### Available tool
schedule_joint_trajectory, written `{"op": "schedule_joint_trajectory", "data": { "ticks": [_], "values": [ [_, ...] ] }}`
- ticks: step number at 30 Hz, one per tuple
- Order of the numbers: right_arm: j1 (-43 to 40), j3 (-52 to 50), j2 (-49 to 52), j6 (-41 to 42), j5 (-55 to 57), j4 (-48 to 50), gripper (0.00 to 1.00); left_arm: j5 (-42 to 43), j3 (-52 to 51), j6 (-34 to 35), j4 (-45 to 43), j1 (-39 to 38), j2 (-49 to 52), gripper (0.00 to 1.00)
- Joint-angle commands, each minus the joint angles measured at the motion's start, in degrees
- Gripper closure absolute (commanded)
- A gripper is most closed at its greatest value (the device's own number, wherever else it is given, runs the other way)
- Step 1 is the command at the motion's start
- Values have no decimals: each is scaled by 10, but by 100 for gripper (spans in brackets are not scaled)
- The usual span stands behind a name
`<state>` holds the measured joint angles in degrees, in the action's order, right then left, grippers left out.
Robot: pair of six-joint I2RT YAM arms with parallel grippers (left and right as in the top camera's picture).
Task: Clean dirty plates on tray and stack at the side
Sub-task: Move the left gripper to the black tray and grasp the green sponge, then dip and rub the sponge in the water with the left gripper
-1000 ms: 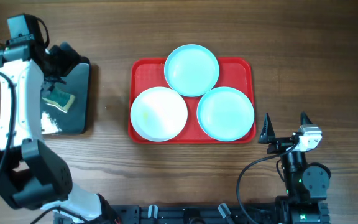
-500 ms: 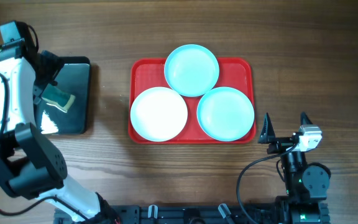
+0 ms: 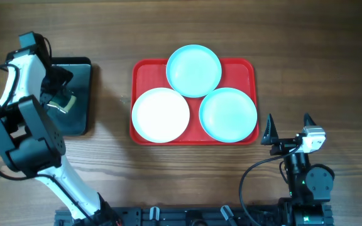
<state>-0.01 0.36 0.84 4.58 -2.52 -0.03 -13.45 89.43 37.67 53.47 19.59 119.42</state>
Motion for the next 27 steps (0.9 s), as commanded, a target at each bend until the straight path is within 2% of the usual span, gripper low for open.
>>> {"op": "schedule_joint_trajectory", "data": {
  "ticks": [1, 7, 10, 12, 14, 15, 16, 18, 19, 20, 21, 22, 23, 27],
  "values": [
    [-2, -1, -4, -7, -2, 1, 0, 27, 8, 9, -6, 11, 30, 0],
    [-2, -1, -4, -7, -2, 1, 0, 85, 8, -1, -18, 41, 51, 0],
    [-2, -1, -4, -7, -2, 1, 0, 130, 8, -35, -21, 55, 56, 0],
    [-2, -1, -4, -7, -2, 1, 0, 145, 8, -47, -20, 61, 60, 6],
    [-2, -1, -4, -7, -2, 1, 0, 145, 5, -47, -20, 63, 62, 32],
    [-2, -1, -4, -7, -2, 1, 0, 145, 4, -47, -20, 63, 62, 59],
    [-2, -1, -4, -7, -2, 1, 0, 145, 4, -47, -20, 63, 62, 73],
    [-2, -1, -4, -7, -2, 1, 0, 145, 4, -47, -20, 63, 62, 96],
    [-2, -1, -4, -7, -2, 1, 0, 144, 4, -47, -21, 63, 62, 96],
    [-2, -1, -4, -7, -2, 1, 0, 140, 4, -46, -21, 63, 62, 96],
    [-2, -1, -4, -7, -2, 1, 0, 135, 4, -47, -21, 63, 62, 89],
    [-2, -1, -4, -7, -2, 1, 0, 132, 4, -47, -21, 63, 62, 58],
    [-2, -1, -4, -7, -2, 1, 0, 132, 4, -47, -21, 63, 62, 0],
    [-2, -1, -4, -7, -2, 1, 0, 137, 4, -46, -11, 62, 62, 0]
  ]
}}
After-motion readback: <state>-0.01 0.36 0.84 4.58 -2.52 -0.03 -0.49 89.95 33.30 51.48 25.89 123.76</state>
